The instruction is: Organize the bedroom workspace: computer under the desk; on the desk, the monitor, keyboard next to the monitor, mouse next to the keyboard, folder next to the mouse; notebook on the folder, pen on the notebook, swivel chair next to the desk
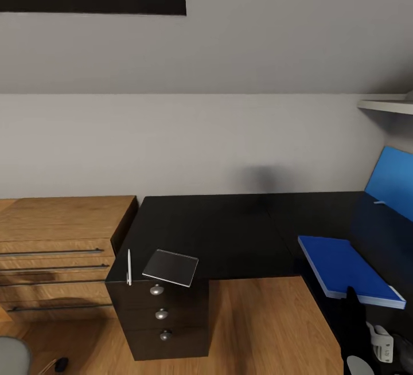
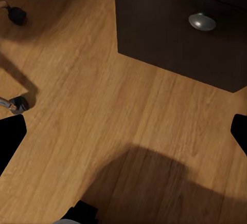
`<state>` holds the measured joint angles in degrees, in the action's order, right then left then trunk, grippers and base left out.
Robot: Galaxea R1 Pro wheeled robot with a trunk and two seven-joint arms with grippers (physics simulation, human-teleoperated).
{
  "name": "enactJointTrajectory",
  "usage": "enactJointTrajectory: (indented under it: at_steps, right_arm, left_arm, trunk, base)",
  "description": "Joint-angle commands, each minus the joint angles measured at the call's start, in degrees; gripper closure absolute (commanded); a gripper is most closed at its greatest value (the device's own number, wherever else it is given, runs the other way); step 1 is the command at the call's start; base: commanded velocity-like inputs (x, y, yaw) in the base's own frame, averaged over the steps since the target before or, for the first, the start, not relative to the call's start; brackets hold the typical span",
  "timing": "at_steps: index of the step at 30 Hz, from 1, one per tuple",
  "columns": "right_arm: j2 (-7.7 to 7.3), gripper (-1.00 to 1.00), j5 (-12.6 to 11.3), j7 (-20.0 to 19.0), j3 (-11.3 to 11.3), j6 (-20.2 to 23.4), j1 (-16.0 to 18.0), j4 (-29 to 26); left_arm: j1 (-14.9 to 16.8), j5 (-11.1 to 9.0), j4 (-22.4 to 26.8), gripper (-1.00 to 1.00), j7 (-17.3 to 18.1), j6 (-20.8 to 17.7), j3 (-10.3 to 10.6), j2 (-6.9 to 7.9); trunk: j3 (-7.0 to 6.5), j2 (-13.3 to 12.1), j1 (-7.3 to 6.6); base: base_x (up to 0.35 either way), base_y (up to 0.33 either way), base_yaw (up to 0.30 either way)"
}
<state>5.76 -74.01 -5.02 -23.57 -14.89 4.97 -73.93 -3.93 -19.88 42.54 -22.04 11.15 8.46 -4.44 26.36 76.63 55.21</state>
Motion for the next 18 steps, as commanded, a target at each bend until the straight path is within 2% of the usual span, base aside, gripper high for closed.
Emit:
enactJointTrajectory:
  at_steps: [1,13,18]
  right_arm:
    - [0.04,1.0,-0.6,-0.4,-0.1,-0.1,0.0,0.0]
    - [0.04,1.0,-0.6,-0.4,-0.2,-0.2,0.0,0.0]
    - [0.04,1.0,-0.6,-0.4,-0.2,-0.2,0.0,0.0]
  left_arm:
    - [0.0,-0.6,0.0,-1.0,-0.3,0.3,0.3,0.05]
    - [0.0,-0.6,0.0,-1.0,-0.3,0.2,0.2,0.12]
    - [0.0,-0.6,0.0,-1.0,-0.3,0.2,0.2,0.12]
  trunk:
    - [0.05,0.0,0.0]
    - [0.05,0.0,0.0]
    - [0.22,0.0,0.0]
  base:
    - [0.0,0.0,0.0]
    - [0.0,0.0,-0.002]
    - [0.0,0.0,-0.102]
